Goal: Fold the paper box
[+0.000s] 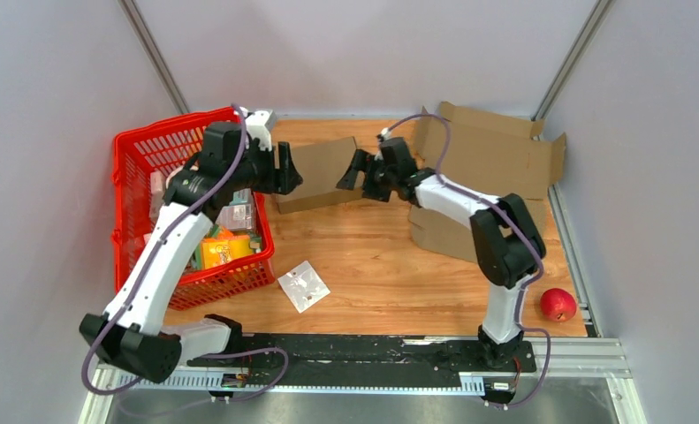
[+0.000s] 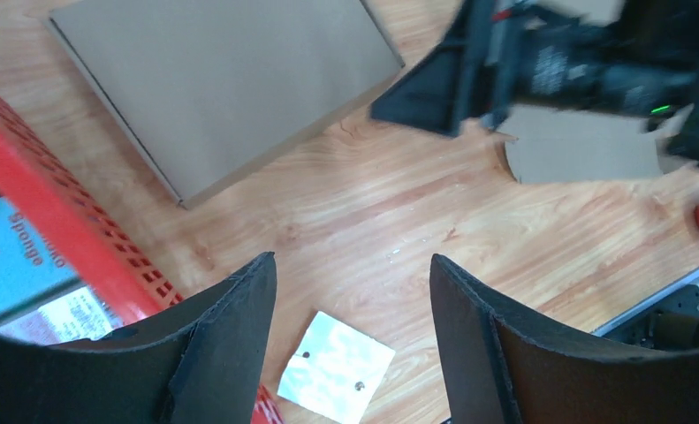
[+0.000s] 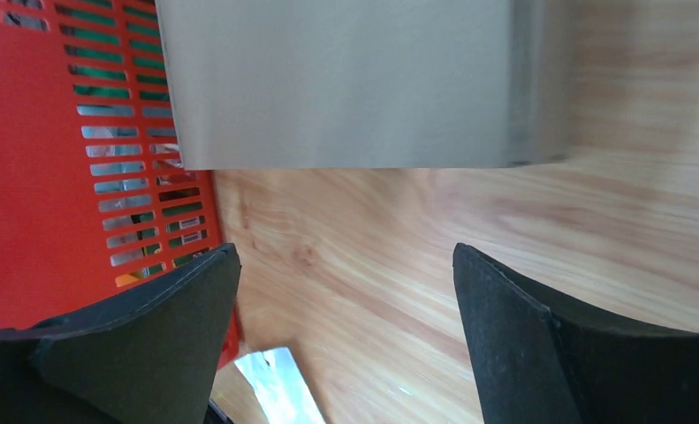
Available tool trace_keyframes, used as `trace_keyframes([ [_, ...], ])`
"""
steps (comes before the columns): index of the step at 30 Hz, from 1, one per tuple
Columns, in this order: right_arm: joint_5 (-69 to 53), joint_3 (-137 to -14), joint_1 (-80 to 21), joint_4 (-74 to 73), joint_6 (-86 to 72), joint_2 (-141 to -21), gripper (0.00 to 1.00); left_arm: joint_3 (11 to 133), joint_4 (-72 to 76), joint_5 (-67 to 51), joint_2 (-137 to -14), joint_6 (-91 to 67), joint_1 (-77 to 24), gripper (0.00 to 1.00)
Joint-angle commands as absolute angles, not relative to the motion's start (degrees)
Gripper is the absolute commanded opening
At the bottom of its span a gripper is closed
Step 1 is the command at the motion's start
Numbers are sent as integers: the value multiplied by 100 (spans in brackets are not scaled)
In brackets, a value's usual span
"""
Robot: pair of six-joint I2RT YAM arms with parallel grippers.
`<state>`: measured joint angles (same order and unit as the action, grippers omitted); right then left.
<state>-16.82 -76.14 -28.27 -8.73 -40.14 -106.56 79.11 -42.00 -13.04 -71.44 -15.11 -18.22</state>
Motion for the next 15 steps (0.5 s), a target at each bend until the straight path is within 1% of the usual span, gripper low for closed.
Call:
trace_keyframes([
  [1,-696,-8093,-3656,70,-4947,-11284,92,7954,-4428,-1398,-6303,-1249,-1775,72],
  [4,-589,-8445,-3858,500,-5482,-11951,90,7850,-4649,-1433,-5811,-1221,-1775,72],
  [7,-510,-9226,-4060,905,-5442,-12672,90,7708,-4737,-1433,-5468,-1301,-1775,73],
  [8,-388,-9777,-4078,931,-5353,-12813,91,7691,-4807,-1415,-5380,-1309,-1775,73],
  [10,-413,-10359,-4061,949,-5143,-13321,92,7629,-4834,-1485,-5326,-1327,-1775,74],
  [12,-728,-10939,-3921,503,-4905,-13491,92,7594,-4808,-1738,-5335,-1362,-1810,75],
  [13,-825,-10916,-3868,292,-4782,-13248,93,7498,-4764,-1792,-5326,-1449,-1880,75],
  [14,-904,-10768,-3745,-258,-4529,-12975,93,7436,-4607,-1793,-5326,-1485,-1950,75],
  [15,-888,-10079,-3683,-438,-4396,-12668,95,7357,-4501,-1689,-5326,-1520,-2090,75],
])
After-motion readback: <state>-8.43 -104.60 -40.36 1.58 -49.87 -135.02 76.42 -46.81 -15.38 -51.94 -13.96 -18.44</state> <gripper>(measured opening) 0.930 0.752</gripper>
